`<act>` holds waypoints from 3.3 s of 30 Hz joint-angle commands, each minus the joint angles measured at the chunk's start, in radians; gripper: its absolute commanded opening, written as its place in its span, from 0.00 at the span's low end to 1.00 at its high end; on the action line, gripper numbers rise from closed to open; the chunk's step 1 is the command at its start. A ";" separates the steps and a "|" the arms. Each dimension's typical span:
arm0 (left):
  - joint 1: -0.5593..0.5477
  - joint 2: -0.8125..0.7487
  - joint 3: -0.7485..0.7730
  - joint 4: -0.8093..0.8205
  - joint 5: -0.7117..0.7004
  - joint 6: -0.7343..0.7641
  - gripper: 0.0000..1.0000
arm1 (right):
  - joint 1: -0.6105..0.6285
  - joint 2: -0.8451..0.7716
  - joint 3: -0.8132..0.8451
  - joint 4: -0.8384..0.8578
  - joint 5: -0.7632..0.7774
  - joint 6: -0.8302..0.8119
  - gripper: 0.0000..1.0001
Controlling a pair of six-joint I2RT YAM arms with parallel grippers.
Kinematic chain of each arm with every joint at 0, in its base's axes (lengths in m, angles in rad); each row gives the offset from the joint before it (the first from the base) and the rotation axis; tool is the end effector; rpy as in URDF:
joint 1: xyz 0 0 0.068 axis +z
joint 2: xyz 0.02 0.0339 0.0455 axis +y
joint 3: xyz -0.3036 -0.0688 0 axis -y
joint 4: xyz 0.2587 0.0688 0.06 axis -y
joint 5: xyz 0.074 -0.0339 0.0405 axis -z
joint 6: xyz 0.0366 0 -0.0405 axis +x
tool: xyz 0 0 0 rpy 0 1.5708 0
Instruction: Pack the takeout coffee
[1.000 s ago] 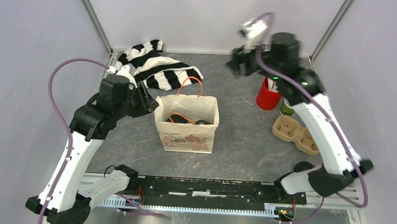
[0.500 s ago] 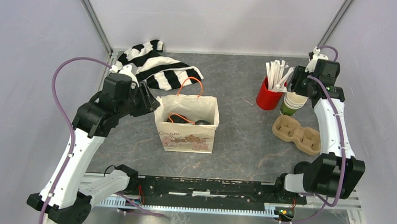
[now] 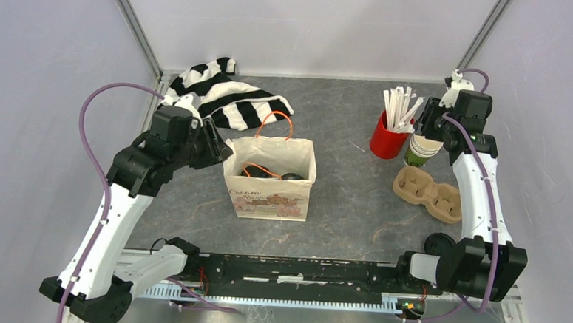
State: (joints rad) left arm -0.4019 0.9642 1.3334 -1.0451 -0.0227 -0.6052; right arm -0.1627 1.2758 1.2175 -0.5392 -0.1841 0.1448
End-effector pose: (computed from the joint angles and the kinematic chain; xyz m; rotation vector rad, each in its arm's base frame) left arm 0.1410 -0.0590 0.4431 -0.2456 2.2847 -0.5093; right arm 0.2817 -0.0395 0.3869 0.2266 2.1510 0.1892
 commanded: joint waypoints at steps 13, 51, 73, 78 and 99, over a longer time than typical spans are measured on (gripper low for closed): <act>-0.005 0.025 0.012 0.040 0.018 0.036 0.50 | 0.002 0.021 -0.045 0.067 -0.061 0.001 0.32; -0.005 -0.001 0.003 0.042 0.062 0.055 0.50 | 0.014 -0.050 0.526 -0.317 0.054 -0.061 0.00; -0.006 0.002 -0.015 0.065 0.038 0.077 0.50 | 0.422 -0.192 0.326 0.349 -1.018 0.288 0.00; -0.005 0.005 -0.017 0.069 0.036 0.068 0.50 | 0.480 -0.134 0.465 -0.055 -0.856 0.010 0.00; -0.006 0.019 -0.021 0.072 0.029 0.048 0.50 | 0.824 0.149 0.771 -0.417 -0.153 -0.224 0.00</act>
State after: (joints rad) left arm -0.4019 0.9756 1.3067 -1.0149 0.0257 -0.5697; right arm 0.6071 1.4017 1.9320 -0.9386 -0.4419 -0.0395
